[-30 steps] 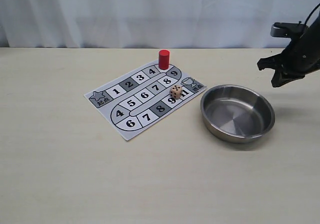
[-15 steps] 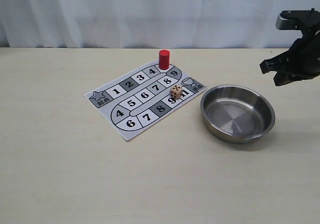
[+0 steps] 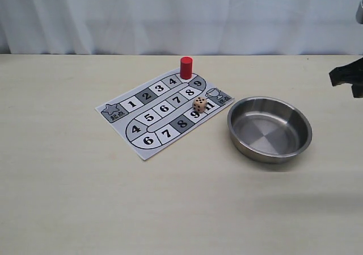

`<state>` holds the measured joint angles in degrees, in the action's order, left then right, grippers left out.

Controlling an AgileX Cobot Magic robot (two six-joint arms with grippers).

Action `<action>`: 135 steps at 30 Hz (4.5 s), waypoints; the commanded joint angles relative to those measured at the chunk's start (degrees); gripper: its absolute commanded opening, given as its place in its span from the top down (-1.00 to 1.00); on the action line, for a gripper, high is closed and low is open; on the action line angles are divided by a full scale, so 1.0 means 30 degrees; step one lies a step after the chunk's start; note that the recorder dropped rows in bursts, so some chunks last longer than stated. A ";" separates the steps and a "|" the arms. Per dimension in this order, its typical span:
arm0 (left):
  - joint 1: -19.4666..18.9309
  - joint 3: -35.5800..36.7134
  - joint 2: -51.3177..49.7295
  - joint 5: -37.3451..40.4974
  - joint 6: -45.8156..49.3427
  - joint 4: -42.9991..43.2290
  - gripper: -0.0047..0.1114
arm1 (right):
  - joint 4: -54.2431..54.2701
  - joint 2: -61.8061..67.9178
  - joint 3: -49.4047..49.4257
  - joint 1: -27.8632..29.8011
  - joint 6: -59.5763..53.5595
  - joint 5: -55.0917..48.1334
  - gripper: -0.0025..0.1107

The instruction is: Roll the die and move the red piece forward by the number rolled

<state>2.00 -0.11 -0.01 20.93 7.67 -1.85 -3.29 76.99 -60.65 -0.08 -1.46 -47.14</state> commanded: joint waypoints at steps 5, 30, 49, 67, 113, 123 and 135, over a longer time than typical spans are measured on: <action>-0.0001 0.0037 0.0004 -0.0215 -0.0072 -0.0117 0.92 | 0.0089 -0.6397 0.2659 -0.0520 -0.0782 0.0487 0.88; -0.0001 0.0037 0.0004 -0.0215 -0.0072 -0.0117 0.92 | 0.0015 -2.5664 0.5968 -0.0520 -0.0087 0.0619 0.88; -0.0001 0.0037 0.0004 -0.0215 -0.0072 -0.0117 0.92 | -0.1277 -2.5664 1.3045 -0.0665 -0.0138 0.7769 0.88; -0.0001 0.0037 0.0004 -0.0215 -0.0072 -0.0117 0.92 | -0.1112 -2.5664 2.0217 -0.0665 -0.0092 1.6052 0.88; -0.0001 0.0037 0.0004 -0.0215 -0.0072 -0.0117 0.92 | -0.0477 -2.5664 2.0217 0.0462 0.0344 1.2648 0.88; -0.0001 0.0037 0.0004 -0.0215 -0.0072 -0.0117 0.92 | -0.0477 -2.5664 2.0217 0.0462 0.0344 1.2648 0.88; -0.0001 0.0037 0.0004 -0.0215 -0.0072 -0.0117 0.92 | -0.0477 -2.5664 2.0217 0.0462 0.0344 1.2648 0.88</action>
<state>2.00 -0.11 -0.01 20.93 7.67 -1.85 -4.82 0.25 -0.18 1.02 -0.65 -9.05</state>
